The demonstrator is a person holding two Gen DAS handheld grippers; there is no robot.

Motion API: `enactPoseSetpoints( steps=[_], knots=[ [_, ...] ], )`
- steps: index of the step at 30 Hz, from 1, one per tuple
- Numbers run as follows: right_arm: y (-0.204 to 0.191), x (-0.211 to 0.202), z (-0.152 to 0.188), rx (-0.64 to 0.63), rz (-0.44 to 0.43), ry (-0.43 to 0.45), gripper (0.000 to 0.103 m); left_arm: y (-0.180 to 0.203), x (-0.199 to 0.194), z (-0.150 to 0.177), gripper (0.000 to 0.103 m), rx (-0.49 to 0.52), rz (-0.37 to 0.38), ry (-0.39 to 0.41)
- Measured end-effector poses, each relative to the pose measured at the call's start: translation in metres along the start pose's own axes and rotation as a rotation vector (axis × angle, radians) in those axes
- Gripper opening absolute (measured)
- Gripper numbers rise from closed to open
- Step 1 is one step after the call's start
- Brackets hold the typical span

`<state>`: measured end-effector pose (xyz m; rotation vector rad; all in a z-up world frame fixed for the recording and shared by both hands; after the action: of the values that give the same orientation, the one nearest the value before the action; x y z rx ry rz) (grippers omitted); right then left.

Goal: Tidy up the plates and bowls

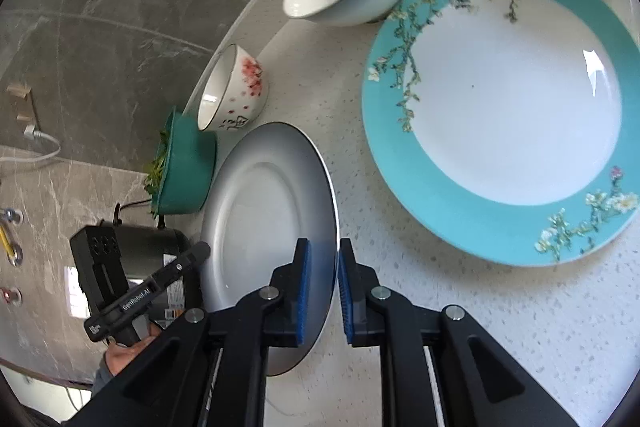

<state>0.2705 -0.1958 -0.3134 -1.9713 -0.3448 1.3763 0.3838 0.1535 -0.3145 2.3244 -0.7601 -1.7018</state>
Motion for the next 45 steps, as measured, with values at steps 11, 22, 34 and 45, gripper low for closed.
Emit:
enactPoseSetpoints(
  steps=[11, 22, 34, 45],
  knots=[
    [-0.013, -0.052, 0.025, -0.119, -0.001, 0.017, 0.016, 0.053, -0.051, 0.038, 0.02, 0.014, -0.014, 0.07],
    [0.035, -0.078, 0.056, -0.144, 0.014, -0.039, 0.017, 0.099, -0.042, 0.122, 0.02, -0.023, -0.037, 0.048],
    [0.079, -0.069, 0.083, -0.149, 0.052, -0.085, 0.018, 0.112, -0.012, 0.161, 0.02, -0.022, -0.073, 0.013],
    [0.083, -0.069, 0.085, -0.198, 0.097, -0.062, 0.018, 0.104, 0.023, 0.158, 0.022, -0.026, -0.074, 0.001]
  ],
)
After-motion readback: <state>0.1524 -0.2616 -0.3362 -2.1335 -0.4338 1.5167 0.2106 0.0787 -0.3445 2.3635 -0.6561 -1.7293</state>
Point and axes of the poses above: each gripper's, at about its wrist camera, not at the fingertips, and x roughly the way its jaws point, y to its right, z to its underside, the point moved 5 cm from there along x, roughly the way its jaws point, and after that the axes turned 4 degrees about z, right-handed, at the moved point
